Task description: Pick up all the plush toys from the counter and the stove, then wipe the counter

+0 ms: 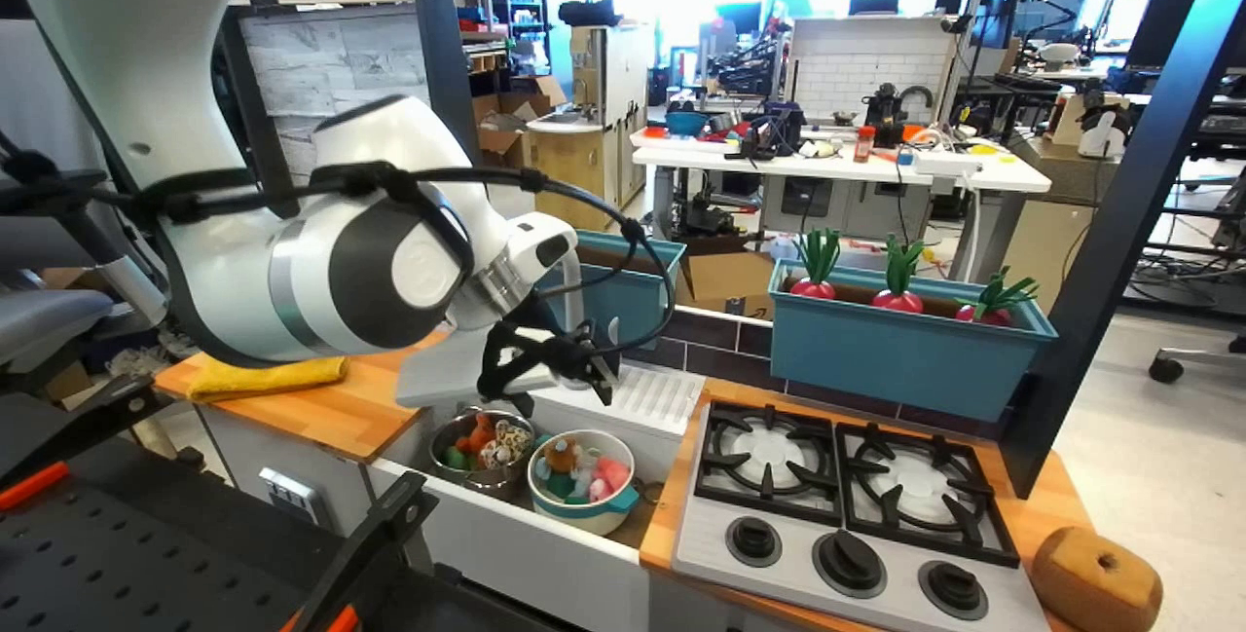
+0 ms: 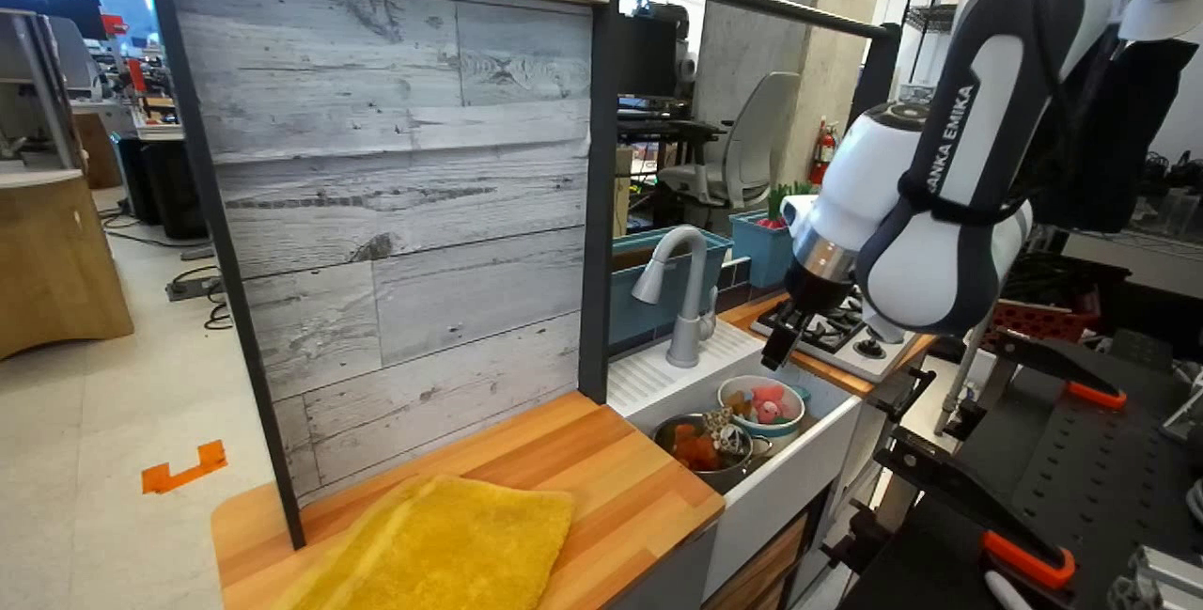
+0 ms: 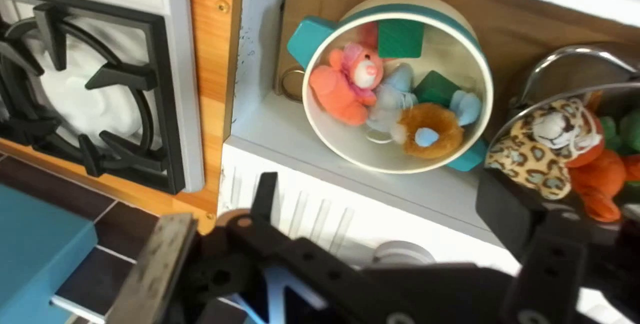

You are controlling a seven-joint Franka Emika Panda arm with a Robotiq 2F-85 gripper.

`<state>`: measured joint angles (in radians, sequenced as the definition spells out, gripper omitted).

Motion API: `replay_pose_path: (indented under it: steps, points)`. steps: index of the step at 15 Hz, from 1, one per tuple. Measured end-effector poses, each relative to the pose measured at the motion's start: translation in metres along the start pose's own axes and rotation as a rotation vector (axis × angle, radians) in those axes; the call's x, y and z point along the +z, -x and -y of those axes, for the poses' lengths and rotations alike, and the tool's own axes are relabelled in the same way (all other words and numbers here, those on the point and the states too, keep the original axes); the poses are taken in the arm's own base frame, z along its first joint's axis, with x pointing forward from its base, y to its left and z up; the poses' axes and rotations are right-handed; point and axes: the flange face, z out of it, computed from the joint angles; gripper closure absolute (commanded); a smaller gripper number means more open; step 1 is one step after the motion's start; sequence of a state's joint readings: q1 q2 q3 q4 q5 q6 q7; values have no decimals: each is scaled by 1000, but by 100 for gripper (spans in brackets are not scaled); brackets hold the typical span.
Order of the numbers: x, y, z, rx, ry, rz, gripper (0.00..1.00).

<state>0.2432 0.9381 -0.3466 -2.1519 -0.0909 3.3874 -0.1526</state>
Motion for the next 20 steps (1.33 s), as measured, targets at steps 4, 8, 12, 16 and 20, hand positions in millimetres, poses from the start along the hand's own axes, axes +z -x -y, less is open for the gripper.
replay_pose_path:
  steps: [4, 8, 12, 16, 20]
  points:
    - [-52, -11, -23, -134, -131, 9, 0]
    - [-122, -29, -41, -216, -282, 85, 0]
    - [-158, -27, -59, -247, -373, 126, 0]
    - [-154, -21, -54, -247, -383, 140, 0]
    - [-156, -32, -16, -280, -409, 146, 0]
